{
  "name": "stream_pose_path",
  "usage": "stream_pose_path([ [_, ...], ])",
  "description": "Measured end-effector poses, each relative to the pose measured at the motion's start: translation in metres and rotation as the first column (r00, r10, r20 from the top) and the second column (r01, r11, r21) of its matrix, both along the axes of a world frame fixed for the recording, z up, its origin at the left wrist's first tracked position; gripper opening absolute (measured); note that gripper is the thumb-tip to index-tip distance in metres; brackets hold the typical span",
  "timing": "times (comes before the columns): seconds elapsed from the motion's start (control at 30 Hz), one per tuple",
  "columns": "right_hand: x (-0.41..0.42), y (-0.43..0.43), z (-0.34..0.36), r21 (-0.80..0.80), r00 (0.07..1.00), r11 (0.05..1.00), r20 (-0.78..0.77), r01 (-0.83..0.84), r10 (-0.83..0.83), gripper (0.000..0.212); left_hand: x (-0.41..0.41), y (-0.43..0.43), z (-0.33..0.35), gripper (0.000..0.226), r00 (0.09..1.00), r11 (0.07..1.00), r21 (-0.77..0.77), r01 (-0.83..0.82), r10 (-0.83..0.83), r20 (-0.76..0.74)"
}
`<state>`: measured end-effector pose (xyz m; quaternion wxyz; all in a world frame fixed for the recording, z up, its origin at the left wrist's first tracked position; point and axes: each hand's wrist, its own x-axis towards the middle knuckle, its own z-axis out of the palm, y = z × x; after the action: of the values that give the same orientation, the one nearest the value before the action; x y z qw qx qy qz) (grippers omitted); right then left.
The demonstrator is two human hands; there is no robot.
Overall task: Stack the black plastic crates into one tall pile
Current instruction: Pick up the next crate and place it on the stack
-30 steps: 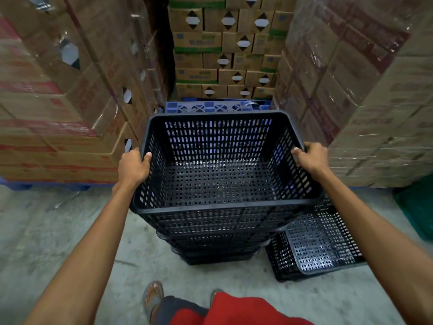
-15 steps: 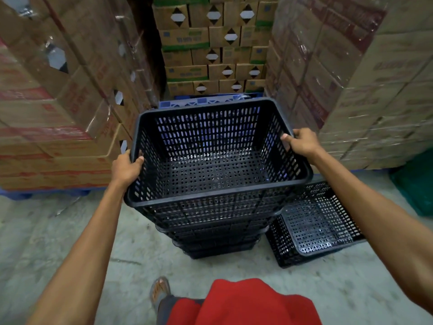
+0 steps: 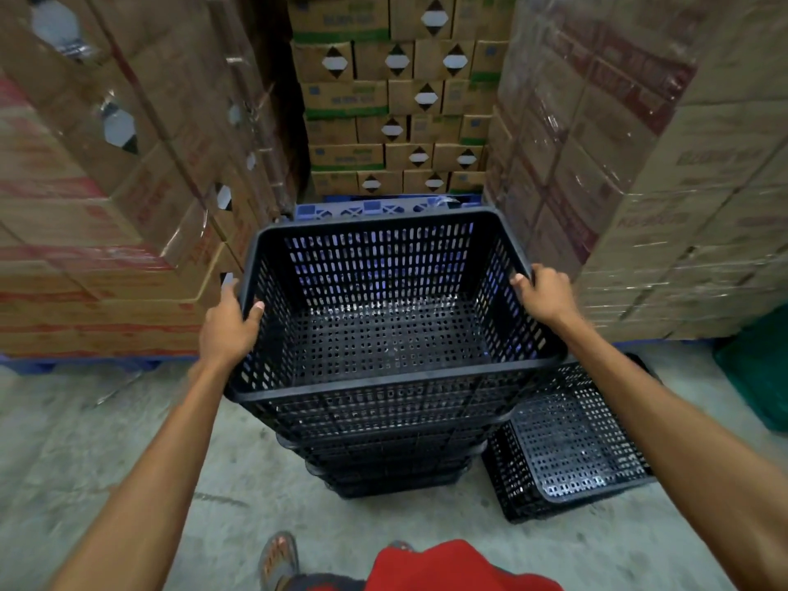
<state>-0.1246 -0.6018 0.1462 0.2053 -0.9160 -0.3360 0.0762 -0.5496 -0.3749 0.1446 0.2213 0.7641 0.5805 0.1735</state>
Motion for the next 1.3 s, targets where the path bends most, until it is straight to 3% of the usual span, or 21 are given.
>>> stream_pose_path([
  [0.13, -0.013, -0.002, 0.006, -0.188, 0.963, 0.951, 0.072, -0.244, 0.261, 0.090, -0.001, 0.000, 0.001, 0.105, 0.981, 0.981, 0.060, 0.183, -0.178, -0.080],
  [0.23, -0.010, -0.006, 0.006, -0.344, 0.852, 0.859, 0.232, -0.378, 0.468, 0.101, -0.005, 0.001, -0.007, 0.114, 0.928, 0.947, 0.115, 0.301, -0.263, -0.265],
  [0.33, -0.007, -0.012, 0.006, -0.418, 0.819, 0.806, 0.209, -0.419, 0.534, 0.105, -0.005, 0.007, -0.007, 0.121, 0.884, 0.934, 0.102, 0.342, -0.283, -0.372],
  [0.43, -0.013, -0.012, 0.006, -0.418, 0.836, 0.826, 0.230, -0.378, 0.498, 0.103, -0.004, 0.009, -0.005, 0.122, 0.862, 0.942, 0.031, 0.334, -0.292, -0.414],
  [0.6, -0.015, -0.007, 0.008, -0.381, 0.863, 0.863, 0.248, -0.331, 0.440, 0.101, -0.004, 0.009, -0.015, 0.104, 0.882, 0.925, 0.178, 0.337, -0.243, -0.404],
  [0.77, -0.010, -0.003, 0.003, -0.394, 0.859, 0.842, 0.204, -0.368, 0.470, 0.101, 0.000, 0.015, -0.018, 0.085, 0.881, 0.929, 0.164, 0.332, -0.243, -0.407],
  [0.93, -0.012, 0.000, 0.004, -0.422, 0.874, 0.835, 0.172, -0.352, 0.455, 0.101, 0.001, 0.012, -0.016, 0.081, 0.858, 0.948, 0.086, 0.305, -0.235, -0.456],
  [1.03, -0.013, 0.003, 0.017, -0.463, 0.875, 0.819, 0.165, -0.339, 0.455, 0.095, 0.012, 0.012, 0.001, 0.079, 0.851, 0.968, -0.037, 0.247, -0.235, -0.471],
  [1.13, -0.017, 0.007, 0.034, -0.426, 0.902, 0.843, 0.122, -0.330, 0.414, 0.077, 0.034, 0.000, 0.026, 0.073, 0.903, 0.975, -0.147, 0.167, -0.211, -0.374],
  [1.3, -0.038, -0.031, 0.048, -0.319, 0.963, 0.926, 0.106, -0.203, 0.248, 0.067, 0.113, -0.054, 0.079, 0.063, 0.926, 0.927, 0.033, 0.374, -0.371, -0.068],
])
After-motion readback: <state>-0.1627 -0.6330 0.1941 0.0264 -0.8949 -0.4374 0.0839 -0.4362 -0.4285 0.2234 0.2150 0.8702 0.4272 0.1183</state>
